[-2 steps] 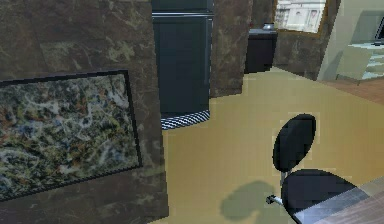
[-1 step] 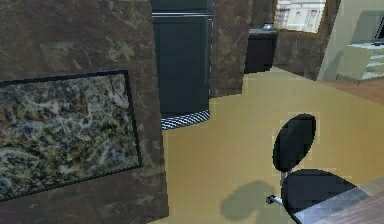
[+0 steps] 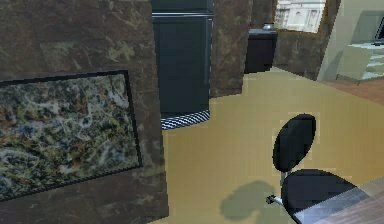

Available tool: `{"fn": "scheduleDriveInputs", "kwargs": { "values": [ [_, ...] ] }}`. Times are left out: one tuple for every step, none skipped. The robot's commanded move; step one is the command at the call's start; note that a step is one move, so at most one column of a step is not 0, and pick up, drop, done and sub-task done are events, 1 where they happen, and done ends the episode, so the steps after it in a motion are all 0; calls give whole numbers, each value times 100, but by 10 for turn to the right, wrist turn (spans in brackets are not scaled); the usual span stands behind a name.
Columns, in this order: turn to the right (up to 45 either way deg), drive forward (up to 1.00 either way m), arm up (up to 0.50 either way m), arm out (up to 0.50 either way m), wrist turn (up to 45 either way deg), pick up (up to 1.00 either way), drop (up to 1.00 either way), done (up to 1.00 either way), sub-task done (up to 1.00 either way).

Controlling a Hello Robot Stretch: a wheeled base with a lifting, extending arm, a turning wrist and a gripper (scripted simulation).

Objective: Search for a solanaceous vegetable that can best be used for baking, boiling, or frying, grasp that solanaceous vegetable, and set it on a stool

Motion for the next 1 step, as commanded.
{"fn": "scheduleDriveInputs", "kwargs": {
  "values": [
    [0,0,0,-48,0,0,0,0,0]
  ]
}}
